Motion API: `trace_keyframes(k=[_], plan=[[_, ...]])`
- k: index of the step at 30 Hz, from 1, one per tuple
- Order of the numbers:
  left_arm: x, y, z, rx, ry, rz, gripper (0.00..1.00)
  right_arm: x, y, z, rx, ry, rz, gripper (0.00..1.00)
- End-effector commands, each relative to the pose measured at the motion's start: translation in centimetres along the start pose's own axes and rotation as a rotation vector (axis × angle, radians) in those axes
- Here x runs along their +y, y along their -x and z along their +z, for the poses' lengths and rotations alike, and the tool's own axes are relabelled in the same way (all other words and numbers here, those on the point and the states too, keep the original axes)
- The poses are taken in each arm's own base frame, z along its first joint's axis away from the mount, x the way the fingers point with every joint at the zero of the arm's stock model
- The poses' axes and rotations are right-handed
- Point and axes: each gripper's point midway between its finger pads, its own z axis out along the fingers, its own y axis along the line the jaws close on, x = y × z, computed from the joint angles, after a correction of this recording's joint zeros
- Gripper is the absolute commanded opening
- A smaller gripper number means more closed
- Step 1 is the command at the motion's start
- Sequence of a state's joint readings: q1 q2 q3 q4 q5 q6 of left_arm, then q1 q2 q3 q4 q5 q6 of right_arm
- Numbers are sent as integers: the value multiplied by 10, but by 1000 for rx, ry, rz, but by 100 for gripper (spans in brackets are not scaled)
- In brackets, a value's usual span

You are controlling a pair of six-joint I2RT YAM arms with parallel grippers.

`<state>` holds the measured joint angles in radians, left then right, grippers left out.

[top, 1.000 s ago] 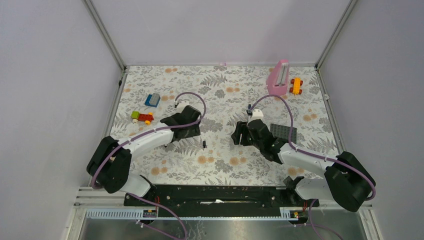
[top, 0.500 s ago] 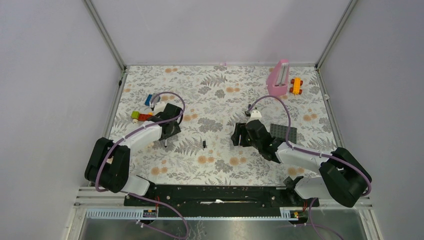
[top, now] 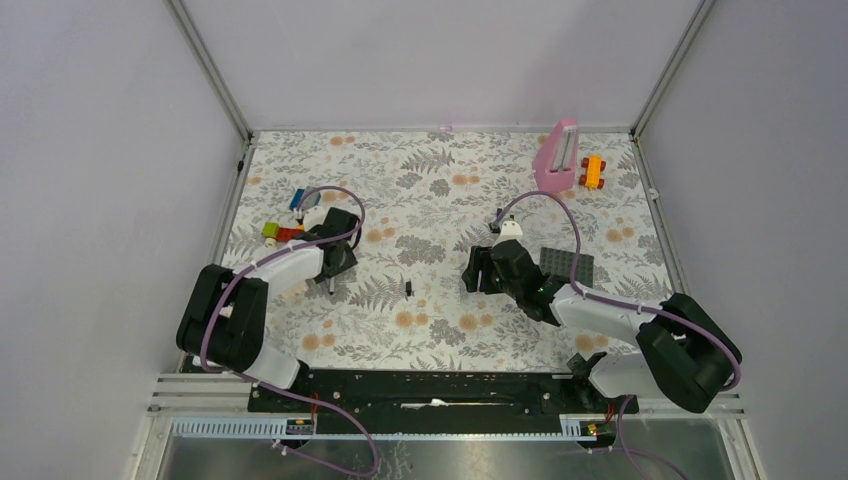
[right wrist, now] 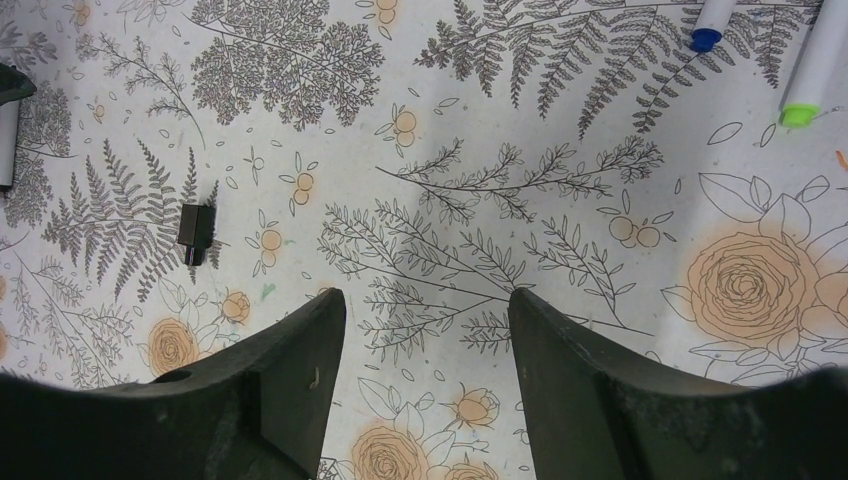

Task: Insert the pens into the pen caps

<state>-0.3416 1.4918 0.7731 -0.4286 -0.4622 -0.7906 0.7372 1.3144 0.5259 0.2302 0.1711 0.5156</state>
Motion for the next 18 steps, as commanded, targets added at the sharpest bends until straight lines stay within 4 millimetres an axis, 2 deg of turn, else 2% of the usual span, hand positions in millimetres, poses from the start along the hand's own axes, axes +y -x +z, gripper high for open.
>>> trace_keyframes(k=[1,5,16,18], plan=[[-3,1,7,-7,-12,-24,56,10,16,3,-37,20,-11,68],[-4,-5,11,15,-9,-12,49,10,16,4,-34,20,-12,68],[-10,-14,12,52,-48,1,2,10,15,5,-27,14,-13,68],[-12,-15,11,59,-62,0,0,10,15,5,-26,14,-13,68]])
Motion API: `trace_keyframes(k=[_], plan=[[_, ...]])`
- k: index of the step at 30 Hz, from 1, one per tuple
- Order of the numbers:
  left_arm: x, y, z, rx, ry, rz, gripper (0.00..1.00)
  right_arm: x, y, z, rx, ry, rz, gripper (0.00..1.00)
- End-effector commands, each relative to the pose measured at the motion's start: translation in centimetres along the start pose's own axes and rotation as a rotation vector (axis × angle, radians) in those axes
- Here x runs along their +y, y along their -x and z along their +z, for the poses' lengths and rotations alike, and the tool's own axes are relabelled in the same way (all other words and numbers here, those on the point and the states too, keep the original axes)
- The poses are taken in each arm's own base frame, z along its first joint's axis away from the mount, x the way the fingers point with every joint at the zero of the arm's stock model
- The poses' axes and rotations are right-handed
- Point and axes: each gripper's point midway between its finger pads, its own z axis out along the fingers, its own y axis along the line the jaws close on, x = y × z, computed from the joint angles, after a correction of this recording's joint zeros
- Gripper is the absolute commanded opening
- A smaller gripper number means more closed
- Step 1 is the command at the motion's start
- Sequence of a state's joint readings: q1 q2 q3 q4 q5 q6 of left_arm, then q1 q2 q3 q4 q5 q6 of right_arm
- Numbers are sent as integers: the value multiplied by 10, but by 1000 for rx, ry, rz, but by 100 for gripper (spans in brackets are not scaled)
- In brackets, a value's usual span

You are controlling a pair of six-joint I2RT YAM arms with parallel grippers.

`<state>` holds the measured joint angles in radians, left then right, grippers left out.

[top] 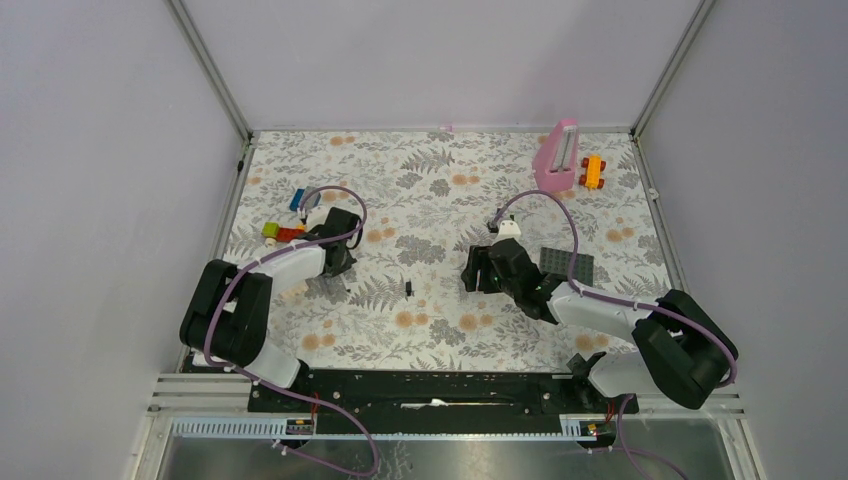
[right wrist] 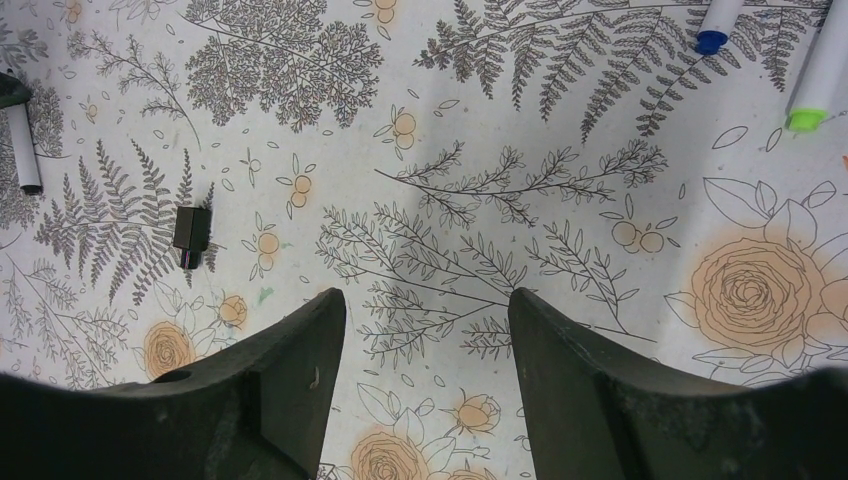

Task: Insert the pens into the pen caps

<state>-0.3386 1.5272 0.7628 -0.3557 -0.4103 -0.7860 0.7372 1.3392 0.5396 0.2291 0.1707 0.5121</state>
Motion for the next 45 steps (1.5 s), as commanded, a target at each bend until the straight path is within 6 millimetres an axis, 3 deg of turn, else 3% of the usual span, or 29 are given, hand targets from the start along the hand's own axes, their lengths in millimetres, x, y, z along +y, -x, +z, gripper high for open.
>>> trace_keyframes(k=[1,6,11,15,22,24,29,32,37,45], plan=[[0,-11,3,43,-21,10,0,9,16,1,-37,18,-7,68],[-25,-19,-7,55,-161,50,0,10,17,2,-35,18,-7,67],[-59,-33,-33,17,-294,196,0,10,16,2,-34,17,-9,68],[-71,-48,-46,-3,-320,304,0,10,16,1,-34,18,-7,68],[-74,-64,-52,-19,-285,417,0,10,16,1,-35,18,-6,68],[-75,-66,-53,-19,-277,426,7,10,16,1,-34,17,-6,68],[-77,-64,-60,-40,-280,408,41,10,17,1,-38,17,-5,68],[-79,-60,-70,-52,-305,395,52,10,17,1,-38,18,-6,68],[-79,-60,-85,-26,-335,386,54,10,17,1,-37,19,-6,68],[-92,-85,-94,61,-427,370,51,10,16,1,-36,19,-6,68]])
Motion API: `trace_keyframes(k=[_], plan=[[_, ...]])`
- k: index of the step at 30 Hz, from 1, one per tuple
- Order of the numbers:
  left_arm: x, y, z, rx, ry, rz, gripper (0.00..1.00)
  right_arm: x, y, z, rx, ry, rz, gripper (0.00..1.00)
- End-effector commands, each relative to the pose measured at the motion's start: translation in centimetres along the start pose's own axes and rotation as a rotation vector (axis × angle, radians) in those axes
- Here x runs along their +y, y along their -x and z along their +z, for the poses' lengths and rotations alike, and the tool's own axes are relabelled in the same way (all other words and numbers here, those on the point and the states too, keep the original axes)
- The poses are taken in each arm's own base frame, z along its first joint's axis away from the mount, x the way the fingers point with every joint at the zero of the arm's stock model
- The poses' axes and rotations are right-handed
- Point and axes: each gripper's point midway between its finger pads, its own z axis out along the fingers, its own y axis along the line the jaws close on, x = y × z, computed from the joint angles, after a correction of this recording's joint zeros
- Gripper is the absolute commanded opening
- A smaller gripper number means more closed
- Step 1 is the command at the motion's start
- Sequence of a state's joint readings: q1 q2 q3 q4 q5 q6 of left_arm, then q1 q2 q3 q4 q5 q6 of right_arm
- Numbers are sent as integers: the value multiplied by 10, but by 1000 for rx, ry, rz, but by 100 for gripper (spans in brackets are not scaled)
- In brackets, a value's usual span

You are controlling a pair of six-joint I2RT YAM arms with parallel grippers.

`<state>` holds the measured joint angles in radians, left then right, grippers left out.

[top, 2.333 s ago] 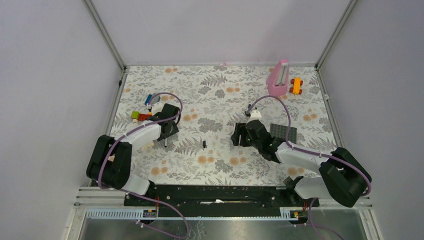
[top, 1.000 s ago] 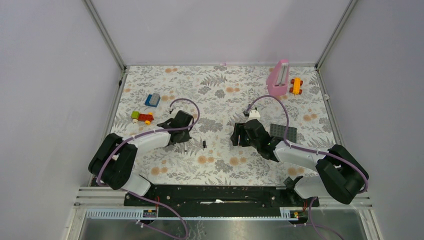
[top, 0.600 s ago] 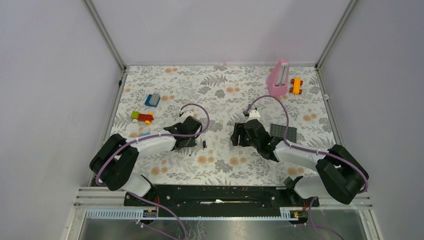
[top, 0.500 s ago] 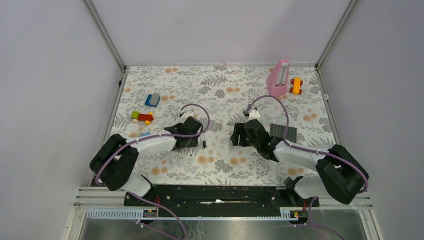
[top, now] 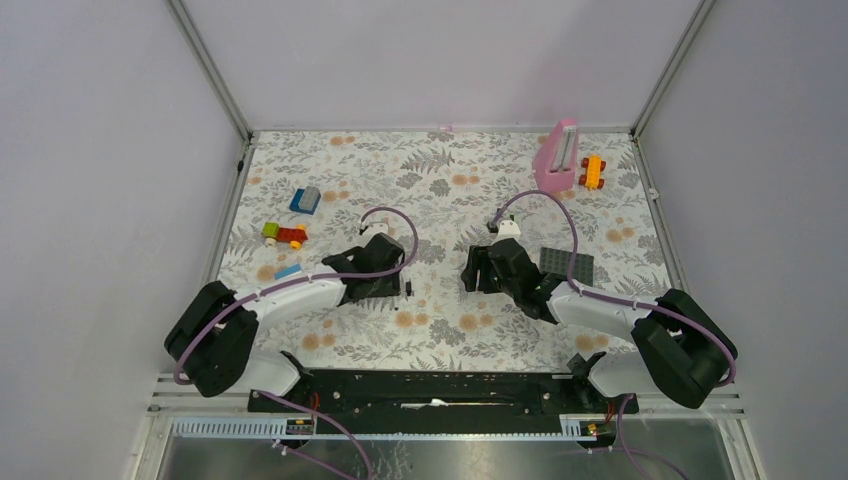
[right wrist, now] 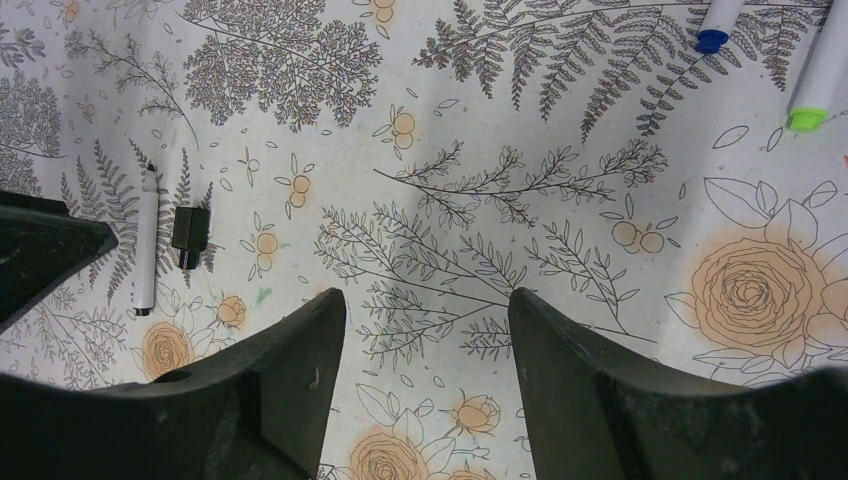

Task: Insert the pens into the pen caps

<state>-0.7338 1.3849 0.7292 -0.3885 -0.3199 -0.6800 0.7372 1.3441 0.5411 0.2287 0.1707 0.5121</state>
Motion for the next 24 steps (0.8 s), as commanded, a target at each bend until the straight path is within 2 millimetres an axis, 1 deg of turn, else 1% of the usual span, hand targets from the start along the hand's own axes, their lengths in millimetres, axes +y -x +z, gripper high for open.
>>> trace_keyframes(k=[1,5,7,15,21,23,24], plan=[[-29,4,-5,1,-107,-35,51,10,17,0,-39,21,-5,68],[-46,4,0,15,-149,-41,52,10,17,-1,-40,21,-5,68],[-49,1,5,31,-135,-32,51,10,17,-1,-41,22,-5,68],[-47,-23,20,95,-72,6,27,10,17,0,-39,21,-5,68],[-41,-25,19,99,-46,17,19,10,18,0,-40,21,-5,68],[-39,-27,17,105,-41,24,20,10,17,0,-38,21,-5,68],[-39,-28,16,108,-43,27,22,10,17,0,-39,21,-5,68]])
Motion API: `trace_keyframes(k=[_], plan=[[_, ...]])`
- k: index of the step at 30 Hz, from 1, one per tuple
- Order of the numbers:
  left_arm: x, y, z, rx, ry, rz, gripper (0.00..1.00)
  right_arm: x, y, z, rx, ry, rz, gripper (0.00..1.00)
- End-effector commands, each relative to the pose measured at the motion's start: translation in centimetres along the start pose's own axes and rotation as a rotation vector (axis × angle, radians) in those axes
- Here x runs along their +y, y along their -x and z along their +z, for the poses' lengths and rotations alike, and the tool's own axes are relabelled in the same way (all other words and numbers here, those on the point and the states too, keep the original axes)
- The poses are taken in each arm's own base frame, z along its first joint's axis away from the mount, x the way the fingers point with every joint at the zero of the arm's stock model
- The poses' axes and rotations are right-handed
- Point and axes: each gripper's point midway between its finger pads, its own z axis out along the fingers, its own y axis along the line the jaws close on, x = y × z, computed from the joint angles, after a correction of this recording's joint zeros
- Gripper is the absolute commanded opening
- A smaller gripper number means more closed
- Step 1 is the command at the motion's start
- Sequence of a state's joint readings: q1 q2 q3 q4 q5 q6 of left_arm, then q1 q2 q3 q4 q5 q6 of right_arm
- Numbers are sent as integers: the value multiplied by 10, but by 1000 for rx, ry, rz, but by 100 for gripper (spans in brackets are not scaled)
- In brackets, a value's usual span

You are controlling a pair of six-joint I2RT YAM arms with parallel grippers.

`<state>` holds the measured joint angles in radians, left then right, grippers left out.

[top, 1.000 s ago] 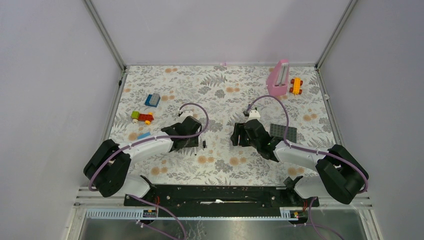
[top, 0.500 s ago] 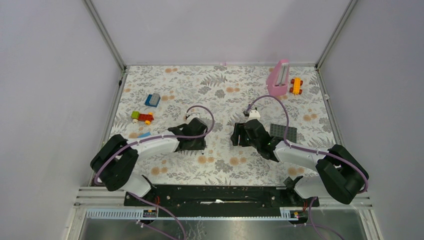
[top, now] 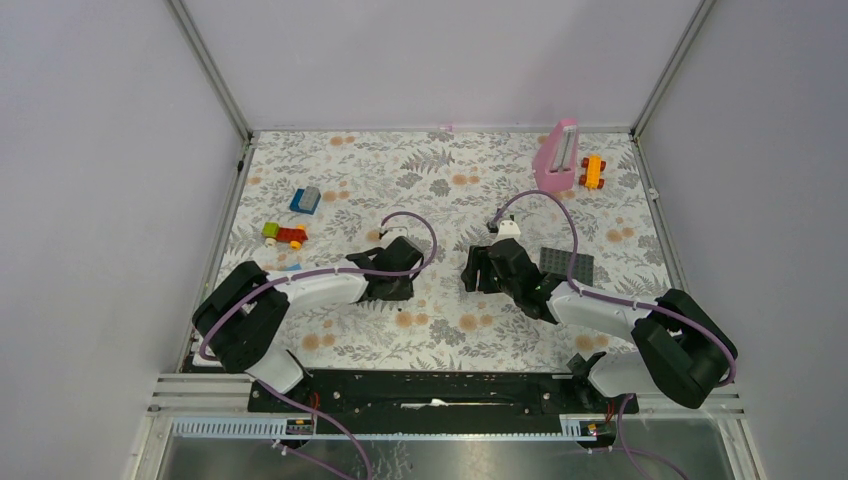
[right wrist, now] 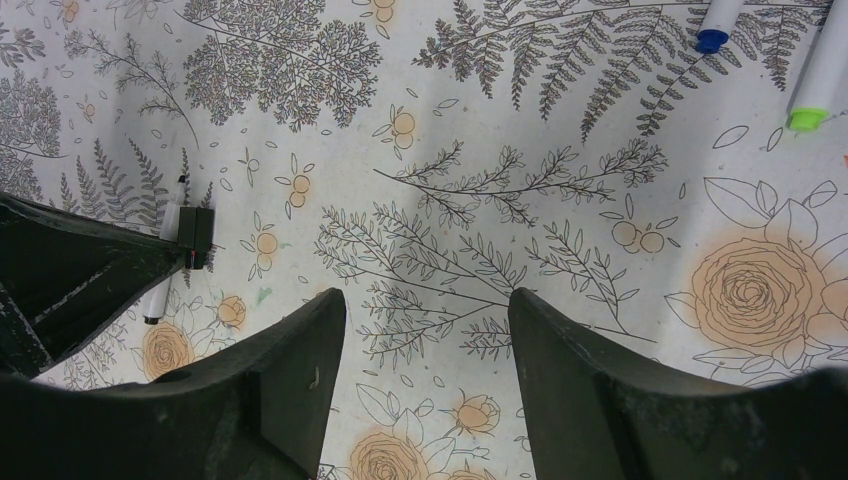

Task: Insert the pens into the pen caps

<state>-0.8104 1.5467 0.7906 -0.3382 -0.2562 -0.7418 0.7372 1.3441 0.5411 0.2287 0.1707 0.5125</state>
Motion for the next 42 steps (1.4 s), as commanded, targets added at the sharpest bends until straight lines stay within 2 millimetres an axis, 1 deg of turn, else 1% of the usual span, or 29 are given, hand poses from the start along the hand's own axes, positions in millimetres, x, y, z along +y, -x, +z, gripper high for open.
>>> trace_keyframes(k=[1,3,5,11,15,18,19,23,26,28,34,39,42], plan=[[1,-7,-3,25,11,15,26,10,17,0,-38,20,-4,68],[2,-11,-4,29,6,27,30,10,17,0,-39,20,-4,68],[3,-14,-4,37,6,35,31,11,17,0,-37,21,-5,68],[4,-22,0,73,19,46,22,10,17,1,-34,19,-7,68],[8,-28,-1,95,50,60,21,11,17,1,-35,19,-5,68],[12,-35,-3,125,75,74,31,10,17,1,-34,17,-5,68],[12,-36,-5,131,80,79,33,10,17,1,-34,18,-5,68],[14,-38,-7,141,100,84,33,10,17,1,-33,18,-5,68],[14,-40,-5,147,110,83,29,11,17,2,-31,19,-6,68],[13,-41,-2,154,113,90,24,11,16,1,-30,19,-7,68],[12,-46,6,165,113,104,0,11,16,1,-30,19,-7,68],[11,-43,6,127,88,92,0,11,17,1,-31,18,-6,68],[5,-32,-5,68,32,78,0,10,18,-1,-38,19,-3,67]])
